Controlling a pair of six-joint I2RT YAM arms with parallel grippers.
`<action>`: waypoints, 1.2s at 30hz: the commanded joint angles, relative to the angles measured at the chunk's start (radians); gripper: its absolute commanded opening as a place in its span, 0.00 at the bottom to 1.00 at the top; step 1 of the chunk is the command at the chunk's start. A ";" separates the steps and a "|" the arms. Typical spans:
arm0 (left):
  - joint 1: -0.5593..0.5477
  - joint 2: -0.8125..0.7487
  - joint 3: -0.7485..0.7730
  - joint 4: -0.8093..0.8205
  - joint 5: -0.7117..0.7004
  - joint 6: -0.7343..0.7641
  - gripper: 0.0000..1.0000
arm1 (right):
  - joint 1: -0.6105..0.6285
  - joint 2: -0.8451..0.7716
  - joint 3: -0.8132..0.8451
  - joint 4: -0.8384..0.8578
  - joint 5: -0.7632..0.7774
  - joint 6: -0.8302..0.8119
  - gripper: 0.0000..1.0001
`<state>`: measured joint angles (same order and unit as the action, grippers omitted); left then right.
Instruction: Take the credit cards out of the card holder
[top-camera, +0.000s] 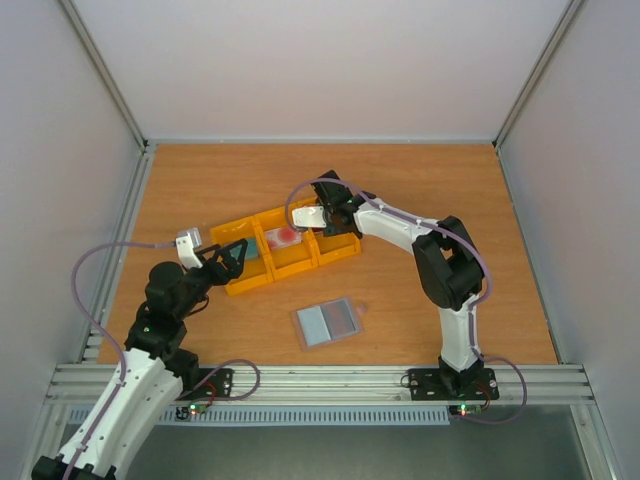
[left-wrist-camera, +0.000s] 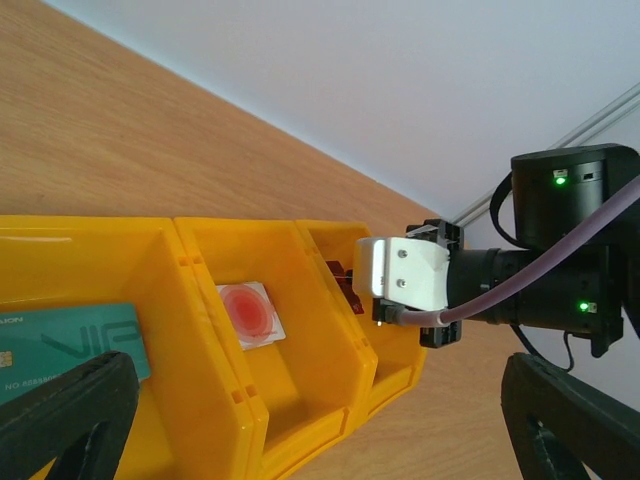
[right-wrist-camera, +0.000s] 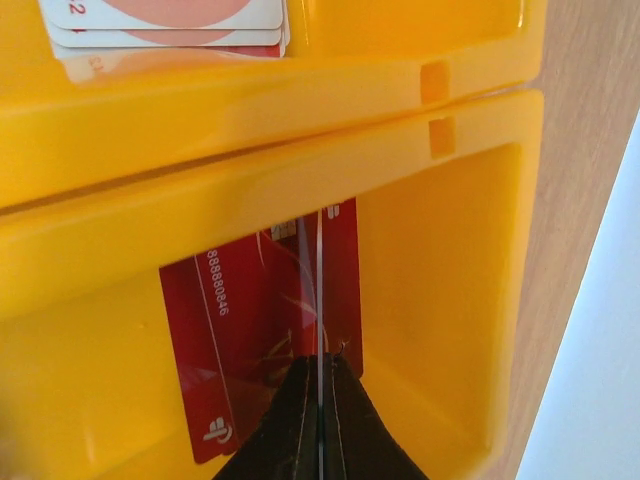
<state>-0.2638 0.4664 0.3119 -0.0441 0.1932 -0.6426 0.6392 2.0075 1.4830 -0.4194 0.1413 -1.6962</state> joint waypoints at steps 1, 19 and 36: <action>0.004 0.007 -0.011 0.067 -0.015 -0.004 0.99 | -0.004 0.032 0.030 0.043 -0.005 -0.042 0.01; 0.005 0.010 -0.016 0.073 -0.008 -0.018 0.99 | -0.005 -0.007 -0.009 -0.010 -0.034 -0.051 0.55; 0.005 -0.026 -0.035 0.101 0.003 -0.020 0.99 | -0.015 -0.361 -0.012 0.060 0.011 0.572 0.98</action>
<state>-0.2634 0.4671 0.3027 -0.0238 0.1944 -0.6651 0.6384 1.8294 1.4685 -0.4706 0.1158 -1.5341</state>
